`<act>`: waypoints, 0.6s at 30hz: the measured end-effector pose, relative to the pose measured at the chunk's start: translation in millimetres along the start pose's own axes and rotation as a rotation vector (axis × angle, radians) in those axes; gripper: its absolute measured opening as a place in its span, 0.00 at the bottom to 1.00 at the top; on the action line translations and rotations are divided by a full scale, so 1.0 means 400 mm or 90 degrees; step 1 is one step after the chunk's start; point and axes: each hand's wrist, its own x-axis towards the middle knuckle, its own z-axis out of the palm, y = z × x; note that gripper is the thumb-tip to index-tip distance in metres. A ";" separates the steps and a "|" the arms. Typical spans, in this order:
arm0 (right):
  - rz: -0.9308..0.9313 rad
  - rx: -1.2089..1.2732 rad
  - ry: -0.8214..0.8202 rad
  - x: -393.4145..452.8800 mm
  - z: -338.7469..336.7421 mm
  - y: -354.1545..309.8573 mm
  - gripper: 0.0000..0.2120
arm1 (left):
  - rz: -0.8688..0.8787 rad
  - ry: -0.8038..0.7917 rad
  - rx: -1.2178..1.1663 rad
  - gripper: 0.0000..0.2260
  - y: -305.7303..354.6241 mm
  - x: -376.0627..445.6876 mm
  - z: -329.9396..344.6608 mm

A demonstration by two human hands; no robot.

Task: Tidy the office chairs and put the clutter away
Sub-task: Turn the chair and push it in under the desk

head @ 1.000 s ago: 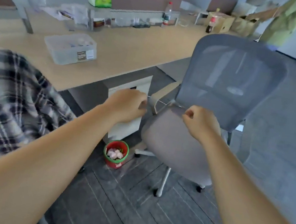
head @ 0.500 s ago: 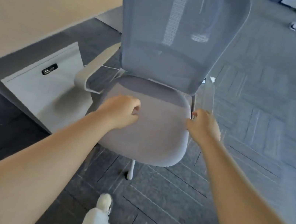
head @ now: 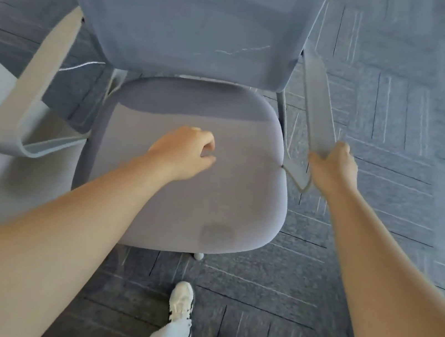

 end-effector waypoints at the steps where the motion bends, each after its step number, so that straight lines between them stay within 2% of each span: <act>1: 0.009 -0.006 0.007 0.005 0.003 -0.001 0.20 | -0.003 -0.001 -0.002 0.12 -0.003 0.006 0.001; 11: 0.034 -0.064 -0.039 -0.124 0.031 0.025 0.21 | -0.018 0.035 -0.014 0.12 0.011 -0.099 0.006; 15: -0.025 -0.048 -0.087 -0.235 0.067 0.075 0.20 | -0.035 0.065 -0.023 0.13 0.028 -0.208 0.060; 18: -0.106 -0.010 -0.158 -0.309 0.079 0.127 0.12 | -0.048 0.075 -0.030 0.14 0.045 -0.296 0.103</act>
